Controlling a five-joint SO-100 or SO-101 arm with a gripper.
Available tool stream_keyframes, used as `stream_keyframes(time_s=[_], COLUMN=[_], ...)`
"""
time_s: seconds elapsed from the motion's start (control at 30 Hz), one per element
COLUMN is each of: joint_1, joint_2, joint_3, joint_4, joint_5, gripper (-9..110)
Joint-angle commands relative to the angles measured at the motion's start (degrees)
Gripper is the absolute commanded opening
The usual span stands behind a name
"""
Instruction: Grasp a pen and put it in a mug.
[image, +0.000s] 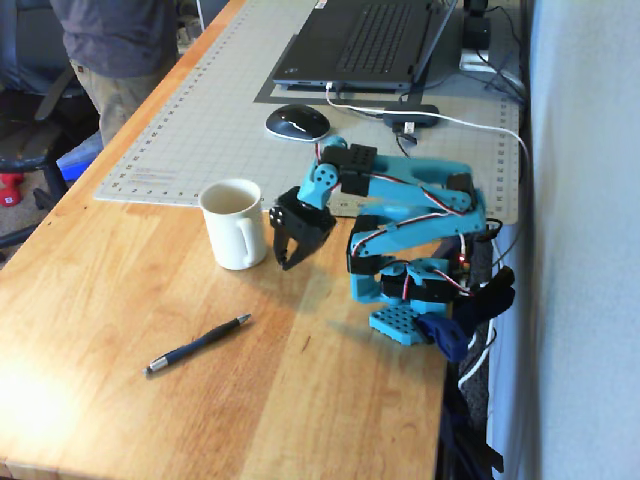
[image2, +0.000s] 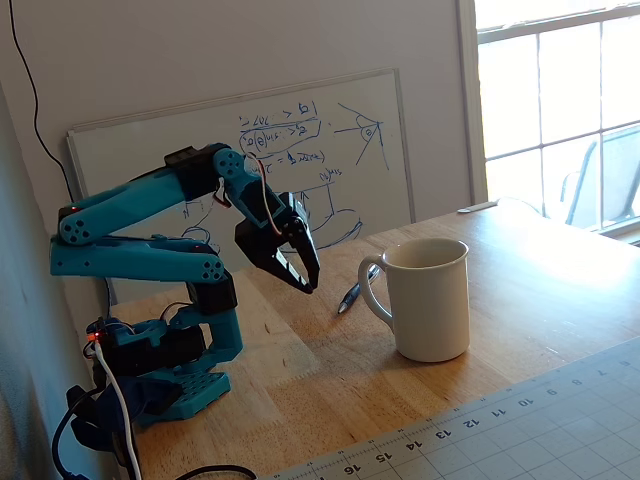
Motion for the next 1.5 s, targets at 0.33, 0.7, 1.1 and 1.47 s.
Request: stream_keyframes(time_s=[0.33, 0.7, 1.1, 1.47], joint_1=[-14.33, -23.73, -24.61, -21.45], joint_2=[-33.13, -59.15, -74.97, -79.89], joint_3=[-29.62, -48.69, -63.72, -64.86], joint_4=[-0.62, -0.62, -0.62, -0.62], joint_5=[40.52, 54.84, 56.34, 55.63], gripper=[17, 20, 20, 20])
